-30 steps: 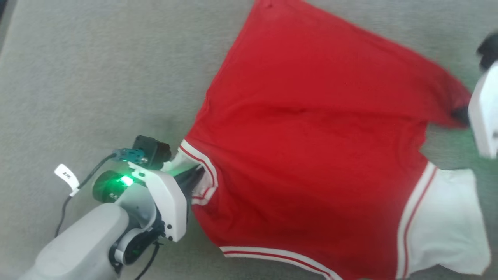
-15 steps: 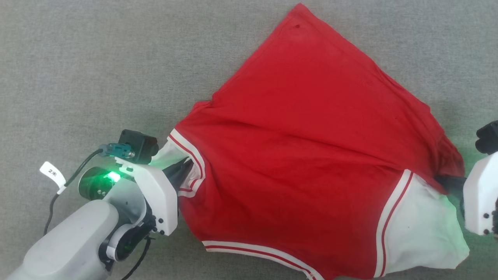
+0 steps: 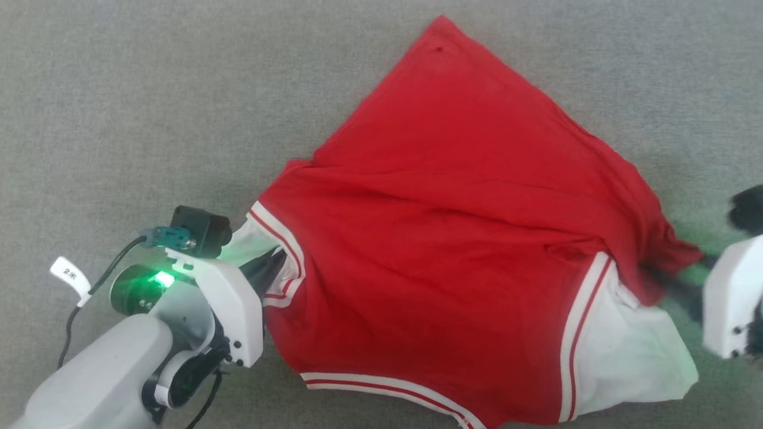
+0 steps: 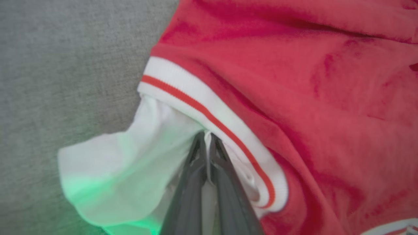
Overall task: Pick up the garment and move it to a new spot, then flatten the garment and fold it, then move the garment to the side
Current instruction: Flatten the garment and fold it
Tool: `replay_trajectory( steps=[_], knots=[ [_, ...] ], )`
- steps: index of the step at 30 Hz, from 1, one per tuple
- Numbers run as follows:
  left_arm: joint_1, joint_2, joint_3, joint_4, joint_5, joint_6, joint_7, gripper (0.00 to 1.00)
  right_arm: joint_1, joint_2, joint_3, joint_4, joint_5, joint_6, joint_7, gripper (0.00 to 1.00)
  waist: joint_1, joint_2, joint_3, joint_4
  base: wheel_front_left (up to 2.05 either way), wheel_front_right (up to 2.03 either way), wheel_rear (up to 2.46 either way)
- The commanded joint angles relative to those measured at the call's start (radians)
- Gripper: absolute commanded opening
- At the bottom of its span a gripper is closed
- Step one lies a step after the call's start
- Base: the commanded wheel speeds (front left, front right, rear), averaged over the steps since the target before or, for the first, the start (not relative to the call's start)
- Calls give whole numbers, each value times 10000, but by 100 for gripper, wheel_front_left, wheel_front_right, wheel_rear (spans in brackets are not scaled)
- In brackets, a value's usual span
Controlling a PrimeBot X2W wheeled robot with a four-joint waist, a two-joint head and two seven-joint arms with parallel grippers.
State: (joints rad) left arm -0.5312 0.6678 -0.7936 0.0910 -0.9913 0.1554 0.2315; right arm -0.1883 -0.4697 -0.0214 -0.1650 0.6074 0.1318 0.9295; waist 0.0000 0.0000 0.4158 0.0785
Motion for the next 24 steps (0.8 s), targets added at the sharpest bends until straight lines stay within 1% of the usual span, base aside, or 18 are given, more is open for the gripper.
replay_trajectory(
  steps=[1,5,8,10,12,14,17,24],
  knots=[
    [417,15,-145,44,-55,94,59,0,47,-36,-184,-438,41,-20,-6,100,0,0,-81,-15,0,0,0],
    [507,72,-139,-159,-67,189,20,0,-103,55,-561,-1589,-1,-14,131,100,0,0,-158,52,0,0,0],
    [488,22,-170,-288,-41,204,42,0,-442,21,-602,-2267,-56,-14,177,100,0,0,-151,201,0,0,0],
    [399,-34,-196,-329,2,194,51,0,-773,9,-507,-2450,-54,-14,154,100,0,0,-117,340,0,0,0],
    [266,-140,-272,-345,64,144,90,0,-1305,-188,-269,-2466,-172,-14,5,100,0,0,-58,539,0,0,0],
    [114,-316,-369,-318,109,64,119,0,-1829,-278,87,-2189,-132,-14,-114,100,0,0,7,787,0,0,0],
    [-86,-579,-506,-204,202,-78,131,0,-2831,-629,692,-1570,-215,-16,-343,100,0,0,106,1227,0,0,0],
    [-649,-1461,-861,301,388,-513,16,0,-5378,-954,2201,935,-143,-14,-960,100,0,0,360,2414,0,0,0]
  ],
)
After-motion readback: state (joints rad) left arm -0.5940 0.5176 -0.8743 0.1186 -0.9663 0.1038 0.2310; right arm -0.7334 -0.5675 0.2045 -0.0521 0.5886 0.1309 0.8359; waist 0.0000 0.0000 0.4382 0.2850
